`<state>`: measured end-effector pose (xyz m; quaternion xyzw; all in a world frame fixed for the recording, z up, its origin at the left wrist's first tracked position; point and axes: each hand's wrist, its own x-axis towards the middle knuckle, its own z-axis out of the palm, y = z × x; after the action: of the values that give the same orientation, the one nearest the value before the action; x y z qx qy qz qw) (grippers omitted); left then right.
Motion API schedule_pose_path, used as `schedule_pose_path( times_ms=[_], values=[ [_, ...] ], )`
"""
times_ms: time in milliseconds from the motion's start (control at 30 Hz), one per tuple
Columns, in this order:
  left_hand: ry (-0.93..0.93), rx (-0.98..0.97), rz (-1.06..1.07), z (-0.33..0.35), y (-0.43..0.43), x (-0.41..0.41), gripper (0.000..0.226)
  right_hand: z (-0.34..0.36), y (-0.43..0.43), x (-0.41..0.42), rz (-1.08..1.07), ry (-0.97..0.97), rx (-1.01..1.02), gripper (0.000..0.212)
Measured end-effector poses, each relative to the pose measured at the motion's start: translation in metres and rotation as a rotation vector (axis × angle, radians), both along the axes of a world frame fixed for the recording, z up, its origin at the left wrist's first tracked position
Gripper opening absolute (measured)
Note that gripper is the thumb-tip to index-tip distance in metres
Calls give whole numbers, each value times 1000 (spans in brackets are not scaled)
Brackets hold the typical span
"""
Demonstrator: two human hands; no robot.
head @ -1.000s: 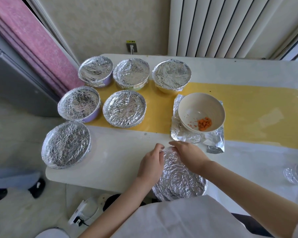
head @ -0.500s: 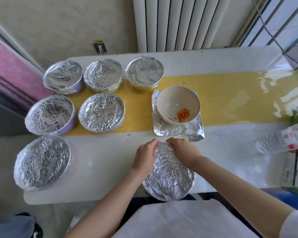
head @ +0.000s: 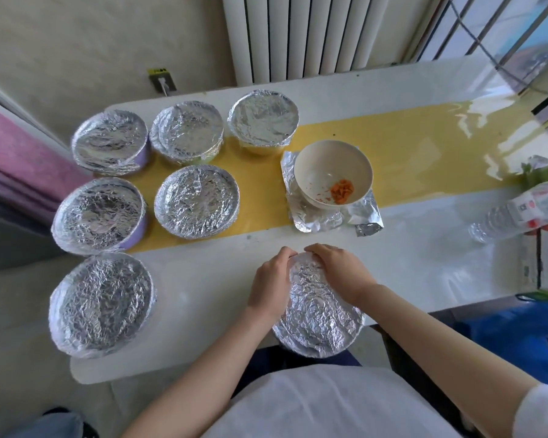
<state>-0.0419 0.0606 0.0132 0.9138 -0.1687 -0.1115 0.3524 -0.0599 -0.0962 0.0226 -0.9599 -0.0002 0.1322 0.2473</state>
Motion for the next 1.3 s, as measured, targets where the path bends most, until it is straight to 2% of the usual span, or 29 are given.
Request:
schedule_pose_path(
  times_ms=[233, 367, 500, 633, 733, 900, 1100, 1300],
  values=[
    [-11, 29, 12, 0, 44, -5, 49, 3, 25, -6, -121, -33, 39, 34],
    [-3, 59, 4, -2, 57, -9, 43, -4, 38, -5, -123, 71, 68, 30],
    [-1, -14, -24, -5, 55, 1, 30, -6, 42, -3, -171, 86, 31, 25],
    [13, -59, -27, -11, 49, 10, 25, 0, 48, 2, -129, 131, -109, 16],
    [-18, -65, -28, -14, 48, 8, 24, 6, 52, 9, -65, 140, -193, 20],
    [-65, -34, -58, -18, 47, 4, 25, 2, 61, 7, -5, 61, -163, 37],
    [-74, -8, -76, -15, 48, 3, 23, 4, 64, 11, 25, 59, -265, 32],
    [-87, -16, -103, -15, 49, 6, 20, 3, 68, 12, 77, 59, -255, 35]
  ],
)
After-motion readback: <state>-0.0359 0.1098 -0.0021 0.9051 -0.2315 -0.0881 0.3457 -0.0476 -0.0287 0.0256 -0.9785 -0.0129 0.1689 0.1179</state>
